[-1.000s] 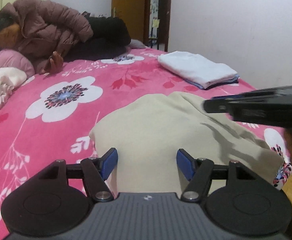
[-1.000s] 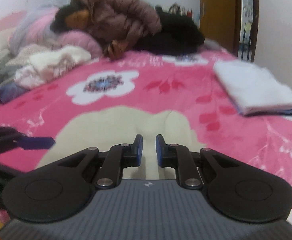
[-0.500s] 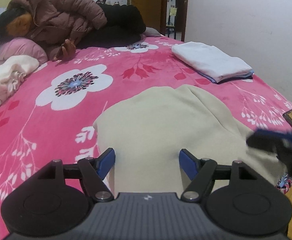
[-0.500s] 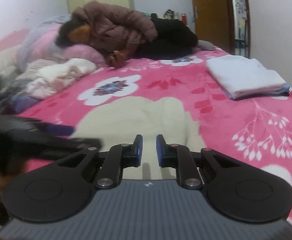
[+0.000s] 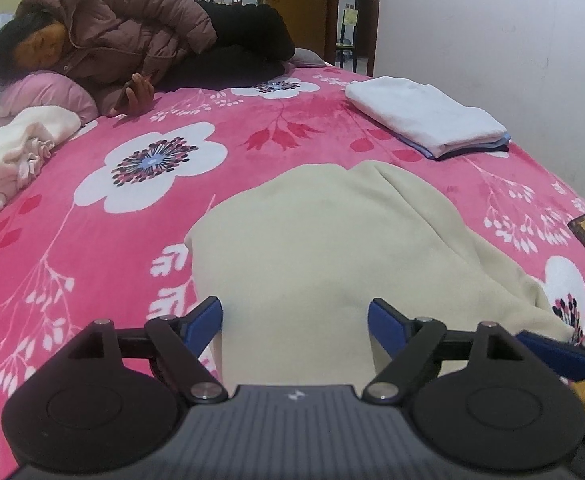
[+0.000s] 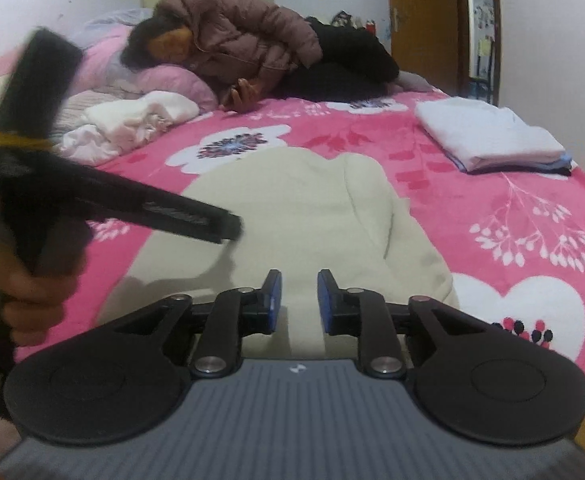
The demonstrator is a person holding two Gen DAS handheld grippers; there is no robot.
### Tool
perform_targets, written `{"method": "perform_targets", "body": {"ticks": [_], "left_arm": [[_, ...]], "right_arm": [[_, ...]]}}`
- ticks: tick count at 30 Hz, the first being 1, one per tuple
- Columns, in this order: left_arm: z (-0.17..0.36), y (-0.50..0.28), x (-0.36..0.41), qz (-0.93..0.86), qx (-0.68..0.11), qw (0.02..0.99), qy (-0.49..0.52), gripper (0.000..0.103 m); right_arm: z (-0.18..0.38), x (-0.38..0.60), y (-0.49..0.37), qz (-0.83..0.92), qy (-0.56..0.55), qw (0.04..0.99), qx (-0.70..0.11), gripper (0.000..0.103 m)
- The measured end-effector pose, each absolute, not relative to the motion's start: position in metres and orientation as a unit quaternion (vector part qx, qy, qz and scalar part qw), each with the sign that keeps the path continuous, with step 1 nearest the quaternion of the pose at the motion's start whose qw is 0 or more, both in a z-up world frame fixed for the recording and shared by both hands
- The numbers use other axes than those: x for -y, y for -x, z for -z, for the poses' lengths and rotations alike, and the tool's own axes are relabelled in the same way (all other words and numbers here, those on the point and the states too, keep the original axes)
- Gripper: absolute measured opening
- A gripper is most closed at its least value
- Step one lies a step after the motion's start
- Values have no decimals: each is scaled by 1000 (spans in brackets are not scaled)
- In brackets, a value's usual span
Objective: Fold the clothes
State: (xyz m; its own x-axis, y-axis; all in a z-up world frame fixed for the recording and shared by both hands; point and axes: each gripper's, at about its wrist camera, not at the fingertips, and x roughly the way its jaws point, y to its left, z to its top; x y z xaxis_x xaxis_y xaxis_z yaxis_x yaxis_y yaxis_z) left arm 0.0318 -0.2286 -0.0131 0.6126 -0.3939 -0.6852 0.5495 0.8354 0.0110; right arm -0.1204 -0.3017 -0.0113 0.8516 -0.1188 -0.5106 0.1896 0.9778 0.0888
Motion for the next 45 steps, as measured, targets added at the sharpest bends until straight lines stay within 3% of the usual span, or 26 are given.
{"method": "perform_targets", "body": {"ticks": [3, 19, 34, 45], "left_arm": [[14, -30, 229, 264, -352, 891, -114, 84], [20, -28, 227, 258, -360, 889, -112, 91], [33, -20, 186, 287, -359, 887, -47, 103], [42, -30, 178, 297, -371, 880, -16, 103]], "right_arm": [[26, 297, 119, 84, -50, 957, -274, 30], [39, 293, 126, 102, -57, 960, -255, 31], [44, 295, 132, 104, -72, 963, -238, 32], [45, 295, 134, 102, -81, 964, -232, 37]]}}
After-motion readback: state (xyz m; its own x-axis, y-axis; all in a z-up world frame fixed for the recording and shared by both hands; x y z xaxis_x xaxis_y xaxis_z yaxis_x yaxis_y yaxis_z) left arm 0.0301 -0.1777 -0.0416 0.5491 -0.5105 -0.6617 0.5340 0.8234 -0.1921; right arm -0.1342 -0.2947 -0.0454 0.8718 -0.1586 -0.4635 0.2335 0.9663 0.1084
